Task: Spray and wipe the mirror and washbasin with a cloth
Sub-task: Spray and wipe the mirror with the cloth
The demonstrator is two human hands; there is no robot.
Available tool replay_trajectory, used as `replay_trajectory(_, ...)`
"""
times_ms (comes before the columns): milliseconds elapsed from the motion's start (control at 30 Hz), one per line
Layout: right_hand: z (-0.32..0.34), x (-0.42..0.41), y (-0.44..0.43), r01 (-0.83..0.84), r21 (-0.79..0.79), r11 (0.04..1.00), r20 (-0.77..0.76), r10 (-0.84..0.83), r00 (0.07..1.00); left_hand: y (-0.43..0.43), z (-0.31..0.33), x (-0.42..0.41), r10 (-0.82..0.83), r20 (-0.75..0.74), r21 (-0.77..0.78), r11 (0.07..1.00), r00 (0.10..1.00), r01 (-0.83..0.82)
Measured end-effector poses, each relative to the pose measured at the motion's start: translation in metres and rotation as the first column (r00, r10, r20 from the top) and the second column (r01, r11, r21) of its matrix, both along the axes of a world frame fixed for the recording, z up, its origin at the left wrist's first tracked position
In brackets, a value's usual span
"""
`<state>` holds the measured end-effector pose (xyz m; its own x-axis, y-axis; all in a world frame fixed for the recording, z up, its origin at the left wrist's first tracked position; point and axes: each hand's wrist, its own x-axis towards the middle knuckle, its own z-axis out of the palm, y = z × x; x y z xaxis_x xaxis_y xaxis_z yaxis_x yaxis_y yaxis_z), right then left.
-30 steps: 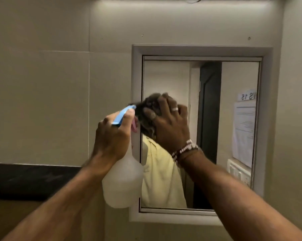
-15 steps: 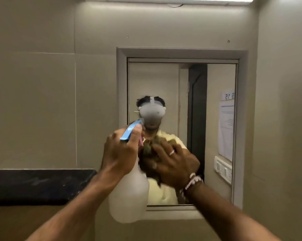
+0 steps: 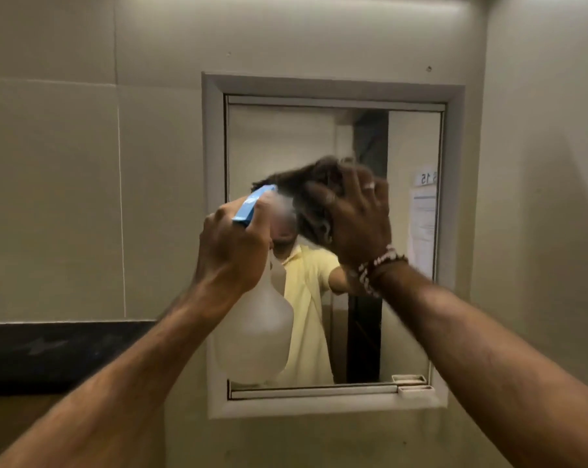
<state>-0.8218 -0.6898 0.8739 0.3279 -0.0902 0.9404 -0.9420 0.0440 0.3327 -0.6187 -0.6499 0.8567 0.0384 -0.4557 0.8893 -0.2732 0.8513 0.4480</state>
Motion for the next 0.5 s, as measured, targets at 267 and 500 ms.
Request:
replay_trajectory(267,-0.203,-0.019,0.02,-0.039,0.254,0.967,-0.373,0.135,0.918,0.002,-0.084,-0.009,-0.101,0.069,0.168,0.982,0.992,0.089)
replay_trajectory(500,-0.126,-0.05,0.011,-0.082,0.14,0.987,-0.243,0.114,0.963,-0.001,-0.05,-0.038,-0.145,0.092,0.13,0.983,0.985,0.132)
